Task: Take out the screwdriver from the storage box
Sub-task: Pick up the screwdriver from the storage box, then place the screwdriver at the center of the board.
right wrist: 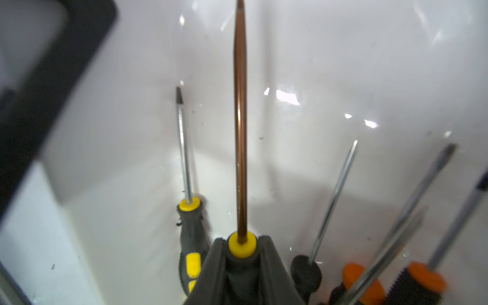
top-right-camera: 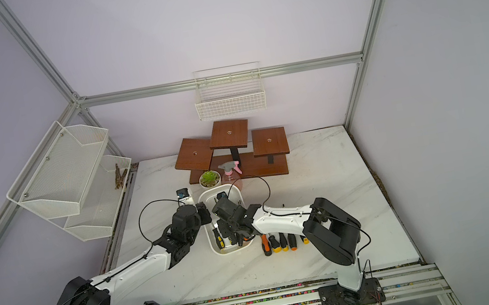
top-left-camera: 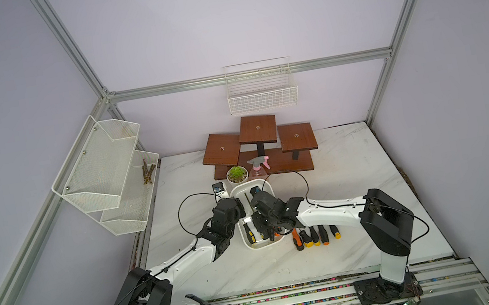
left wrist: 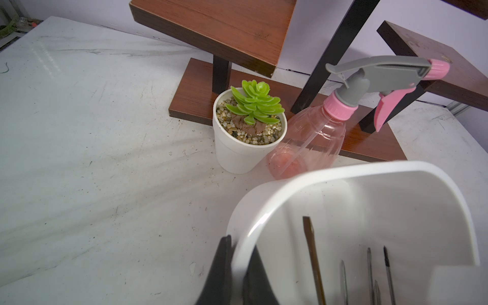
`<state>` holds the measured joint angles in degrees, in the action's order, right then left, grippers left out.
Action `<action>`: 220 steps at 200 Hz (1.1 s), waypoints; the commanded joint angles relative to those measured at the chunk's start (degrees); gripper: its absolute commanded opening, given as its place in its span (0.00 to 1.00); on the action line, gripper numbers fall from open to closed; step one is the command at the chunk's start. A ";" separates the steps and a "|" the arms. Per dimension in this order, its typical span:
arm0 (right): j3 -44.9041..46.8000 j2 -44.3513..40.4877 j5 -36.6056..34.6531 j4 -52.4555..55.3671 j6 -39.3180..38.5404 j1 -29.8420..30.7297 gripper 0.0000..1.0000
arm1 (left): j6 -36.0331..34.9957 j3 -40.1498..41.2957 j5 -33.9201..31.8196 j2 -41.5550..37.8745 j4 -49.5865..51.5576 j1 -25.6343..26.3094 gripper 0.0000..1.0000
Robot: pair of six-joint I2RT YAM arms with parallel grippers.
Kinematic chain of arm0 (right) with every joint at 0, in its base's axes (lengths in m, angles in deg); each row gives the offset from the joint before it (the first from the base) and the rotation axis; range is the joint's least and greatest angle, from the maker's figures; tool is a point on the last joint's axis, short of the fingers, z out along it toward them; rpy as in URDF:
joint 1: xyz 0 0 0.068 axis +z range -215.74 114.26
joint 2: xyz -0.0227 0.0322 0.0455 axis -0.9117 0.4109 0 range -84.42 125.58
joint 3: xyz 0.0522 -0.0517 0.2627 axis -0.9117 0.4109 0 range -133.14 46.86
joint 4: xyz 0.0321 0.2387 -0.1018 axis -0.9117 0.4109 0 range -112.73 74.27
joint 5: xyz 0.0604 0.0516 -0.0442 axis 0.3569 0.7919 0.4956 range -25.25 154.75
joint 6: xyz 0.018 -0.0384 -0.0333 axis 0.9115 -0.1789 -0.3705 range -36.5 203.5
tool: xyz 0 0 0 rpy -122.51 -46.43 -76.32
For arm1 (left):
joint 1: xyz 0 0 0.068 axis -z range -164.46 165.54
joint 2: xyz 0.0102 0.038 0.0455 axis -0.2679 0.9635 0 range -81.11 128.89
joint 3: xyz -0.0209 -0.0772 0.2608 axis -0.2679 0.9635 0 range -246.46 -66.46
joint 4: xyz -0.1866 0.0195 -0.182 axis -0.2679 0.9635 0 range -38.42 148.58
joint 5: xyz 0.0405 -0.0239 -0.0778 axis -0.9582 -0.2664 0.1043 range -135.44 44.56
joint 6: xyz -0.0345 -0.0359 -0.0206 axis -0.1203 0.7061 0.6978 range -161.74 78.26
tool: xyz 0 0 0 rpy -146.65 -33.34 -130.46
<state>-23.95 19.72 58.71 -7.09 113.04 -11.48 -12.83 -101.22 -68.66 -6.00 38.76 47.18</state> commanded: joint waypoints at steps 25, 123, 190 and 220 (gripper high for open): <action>2.88 -10.37 0.60 0.78 -1.57 -0.10 0.00 | -0.34 -0.30 0.63 -0.14 -1.38 0.35 0.00; 11.13 -31.05 -8.95 17.05 -5.33 -9.18 0.00 | -0.43 -0.09 0.68 -0.49 -1.52 0.35 0.00; 16.35 -34.28 -13.55 23.31 -8.17 -19.25 0.00 | -0.43 0.31 0.77 -0.93 -1.70 0.33 0.00; 18.61 -32.98 -13.82 22.58 -8.86 -22.64 0.00 | -0.43 0.44 0.90 -1.11 -1.82 0.29 0.00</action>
<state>-6.59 -13.31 46.73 14.90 105.46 -32.00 -12.83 -101.22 -68.53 -6.00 38.74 47.18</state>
